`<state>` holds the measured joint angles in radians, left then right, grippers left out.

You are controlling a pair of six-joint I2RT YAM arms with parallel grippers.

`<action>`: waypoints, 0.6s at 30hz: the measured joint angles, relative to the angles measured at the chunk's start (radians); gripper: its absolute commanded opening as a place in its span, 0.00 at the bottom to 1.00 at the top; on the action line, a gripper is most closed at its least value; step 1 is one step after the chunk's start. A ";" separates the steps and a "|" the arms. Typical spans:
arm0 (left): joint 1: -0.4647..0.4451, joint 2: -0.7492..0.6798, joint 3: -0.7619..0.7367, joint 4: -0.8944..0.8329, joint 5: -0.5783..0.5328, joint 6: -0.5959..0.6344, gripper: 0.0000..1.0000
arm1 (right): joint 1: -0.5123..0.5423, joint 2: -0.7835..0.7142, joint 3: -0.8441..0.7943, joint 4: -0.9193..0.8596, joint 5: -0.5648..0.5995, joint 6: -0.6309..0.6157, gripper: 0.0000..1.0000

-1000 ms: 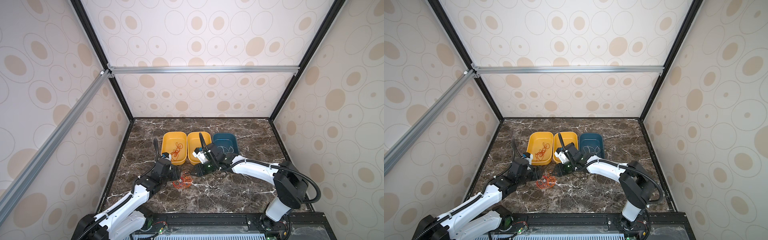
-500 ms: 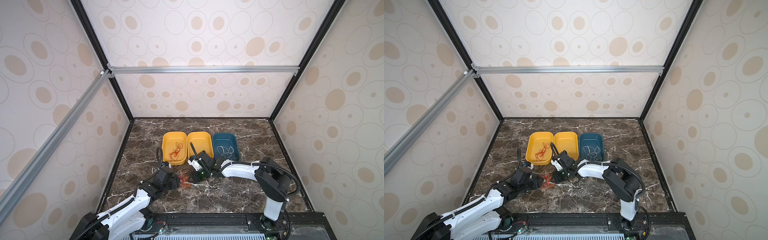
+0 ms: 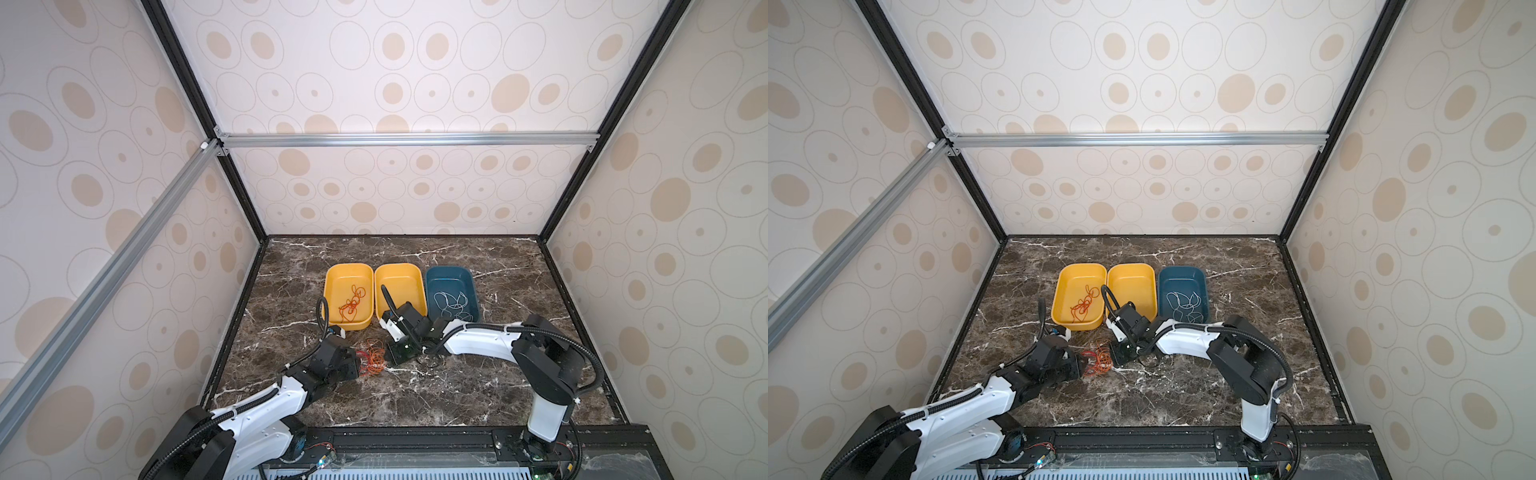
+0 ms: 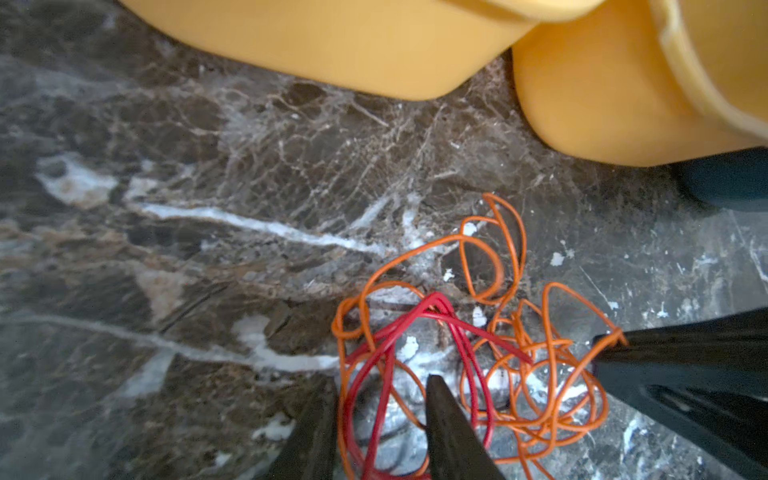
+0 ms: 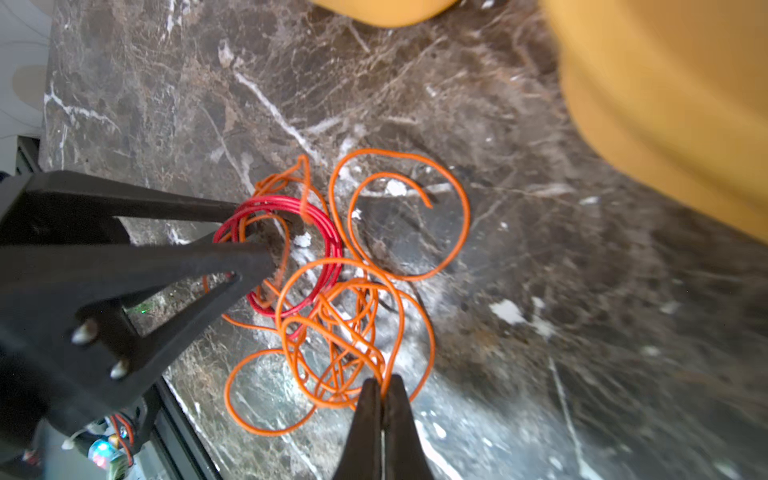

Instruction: Untangle the cables

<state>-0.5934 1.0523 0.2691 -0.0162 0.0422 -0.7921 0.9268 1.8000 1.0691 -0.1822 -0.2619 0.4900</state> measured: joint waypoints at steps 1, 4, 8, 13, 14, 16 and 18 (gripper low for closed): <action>-0.002 0.006 0.000 0.008 0.001 0.000 0.22 | 0.000 -0.022 -0.014 -0.007 0.013 -0.003 0.00; -0.004 0.016 0.000 0.014 -0.002 -0.001 0.13 | -0.004 -0.095 -0.062 -0.025 0.042 -0.007 0.00; -0.006 0.016 0.000 0.025 -0.009 -0.001 0.05 | -0.023 -0.191 -0.128 -0.036 0.059 -0.009 0.00; -0.011 0.016 0.002 0.053 -0.005 -0.002 0.03 | -0.090 -0.299 -0.218 -0.042 0.055 -0.007 0.00; -0.013 0.016 0.005 0.064 0.000 -0.002 0.02 | -0.106 -0.320 -0.235 -0.044 0.052 -0.008 0.00; -0.023 0.011 0.015 0.083 0.008 -0.003 0.02 | -0.133 -0.362 -0.262 -0.050 0.048 -0.008 0.00; -0.028 0.000 0.025 0.102 0.020 -0.005 0.03 | -0.164 -0.413 -0.291 -0.057 0.037 -0.007 0.00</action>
<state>-0.6212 1.0527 0.2939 0.0860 0.0624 -0.7971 0.7631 1.3869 0.7780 -0.2394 -0.2249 0.4828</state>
